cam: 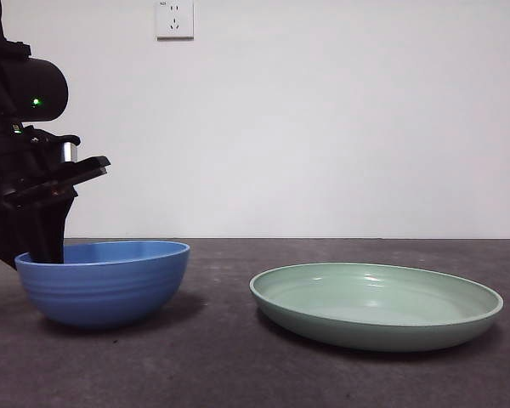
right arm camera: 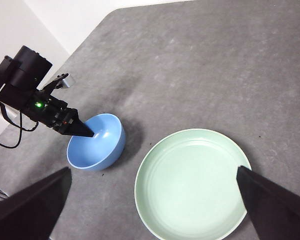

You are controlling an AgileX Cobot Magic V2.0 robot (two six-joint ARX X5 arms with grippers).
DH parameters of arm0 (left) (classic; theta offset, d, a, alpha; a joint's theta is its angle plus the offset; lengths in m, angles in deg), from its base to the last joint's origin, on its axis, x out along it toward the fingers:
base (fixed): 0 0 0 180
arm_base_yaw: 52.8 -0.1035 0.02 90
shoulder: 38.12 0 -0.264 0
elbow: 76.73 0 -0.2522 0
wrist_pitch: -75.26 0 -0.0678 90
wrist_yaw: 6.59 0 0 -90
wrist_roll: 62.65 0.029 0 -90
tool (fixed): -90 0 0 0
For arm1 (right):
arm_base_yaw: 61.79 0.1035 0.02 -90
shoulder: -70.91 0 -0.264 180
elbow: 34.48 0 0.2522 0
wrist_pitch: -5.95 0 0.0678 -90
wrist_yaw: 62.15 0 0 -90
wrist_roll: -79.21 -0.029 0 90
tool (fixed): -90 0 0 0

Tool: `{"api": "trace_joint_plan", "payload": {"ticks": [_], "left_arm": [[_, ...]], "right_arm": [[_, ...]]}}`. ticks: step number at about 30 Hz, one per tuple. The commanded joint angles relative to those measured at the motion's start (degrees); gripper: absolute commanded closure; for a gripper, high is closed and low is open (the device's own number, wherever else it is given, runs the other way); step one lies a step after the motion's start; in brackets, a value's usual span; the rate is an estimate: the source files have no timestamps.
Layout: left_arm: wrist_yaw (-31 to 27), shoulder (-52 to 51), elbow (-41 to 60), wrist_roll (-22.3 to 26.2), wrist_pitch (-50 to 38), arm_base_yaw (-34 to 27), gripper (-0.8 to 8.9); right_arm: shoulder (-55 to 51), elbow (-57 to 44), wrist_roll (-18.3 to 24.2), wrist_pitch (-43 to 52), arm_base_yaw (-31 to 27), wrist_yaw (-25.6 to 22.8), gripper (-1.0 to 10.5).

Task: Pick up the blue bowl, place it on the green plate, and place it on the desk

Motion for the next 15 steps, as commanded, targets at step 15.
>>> {"api": "trace_joint_plan", "payload": {"ticks": [15], "left_arm": [[-0.44,0.92,-17.59,-1.64,14.99,5.88,7.98]], "right_arm": [[0.20,1.16,-0.13,0.31,0.02,0.04,3.5]]}}
